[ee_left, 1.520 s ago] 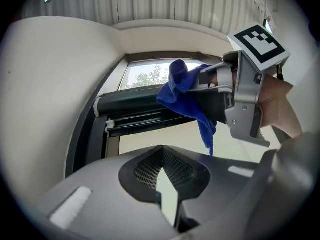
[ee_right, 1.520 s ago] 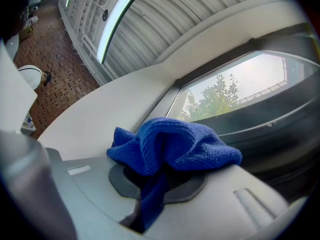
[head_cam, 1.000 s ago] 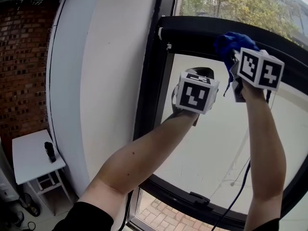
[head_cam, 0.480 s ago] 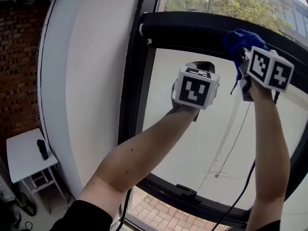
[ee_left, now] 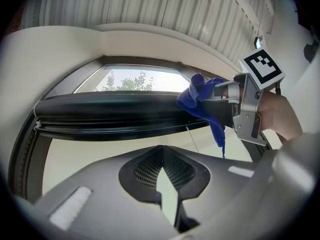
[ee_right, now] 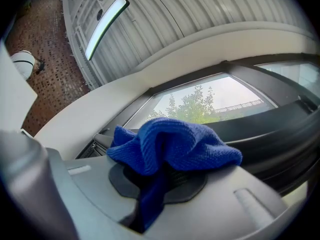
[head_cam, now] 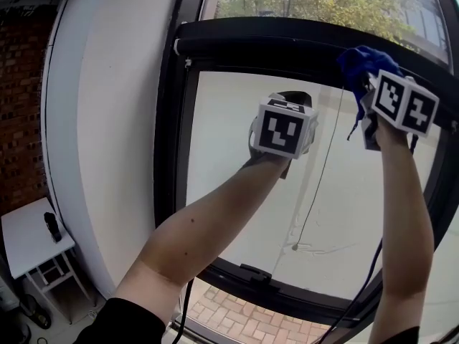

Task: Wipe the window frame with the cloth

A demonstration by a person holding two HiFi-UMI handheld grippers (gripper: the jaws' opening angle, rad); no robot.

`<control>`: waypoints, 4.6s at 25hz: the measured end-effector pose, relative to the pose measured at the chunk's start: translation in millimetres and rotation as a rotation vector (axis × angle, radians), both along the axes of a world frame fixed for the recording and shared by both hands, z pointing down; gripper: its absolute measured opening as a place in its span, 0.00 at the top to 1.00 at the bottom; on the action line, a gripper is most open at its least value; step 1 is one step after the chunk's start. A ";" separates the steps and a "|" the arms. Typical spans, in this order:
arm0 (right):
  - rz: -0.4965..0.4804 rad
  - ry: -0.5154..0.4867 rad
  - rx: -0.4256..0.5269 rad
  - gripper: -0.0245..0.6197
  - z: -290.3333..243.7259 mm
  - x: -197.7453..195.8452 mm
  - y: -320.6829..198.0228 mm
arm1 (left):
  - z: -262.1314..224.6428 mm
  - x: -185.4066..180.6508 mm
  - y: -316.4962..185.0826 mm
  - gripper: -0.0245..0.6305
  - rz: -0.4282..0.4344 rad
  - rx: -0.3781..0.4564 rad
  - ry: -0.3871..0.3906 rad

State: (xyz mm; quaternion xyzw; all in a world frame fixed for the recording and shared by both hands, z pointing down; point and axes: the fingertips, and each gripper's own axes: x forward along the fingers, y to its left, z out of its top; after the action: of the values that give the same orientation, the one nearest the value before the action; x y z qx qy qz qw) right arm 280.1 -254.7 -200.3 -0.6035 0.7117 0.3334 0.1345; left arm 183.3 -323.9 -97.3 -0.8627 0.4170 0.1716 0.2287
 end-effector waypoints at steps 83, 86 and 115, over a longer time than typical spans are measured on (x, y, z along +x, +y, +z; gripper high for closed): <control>0.489 -0.169 0.037 0.88 31.1 293.6 178.3 | 23.2 263.1 108.2 0.98 0.538 0.017 -0.076; 0.515 -0.172 0.025 0.88 36.5 293.0 183.2 | 31.5 262.0 109.0 0.98 0.540 0.001 -0.070; 0.423 -0.026 -0.016 0.88 27.4 313.6 118.4 | 34.7 291.1 81.1 0.98 0.333 -0.013 -0.071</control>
State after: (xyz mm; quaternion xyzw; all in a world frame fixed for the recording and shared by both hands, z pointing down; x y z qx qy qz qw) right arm 593.8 -136.2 -172.9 -0.7446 0.5702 0.3407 0.0660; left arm 474.4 -242.8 -62.6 -0.9268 0.2612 0.1740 0.2061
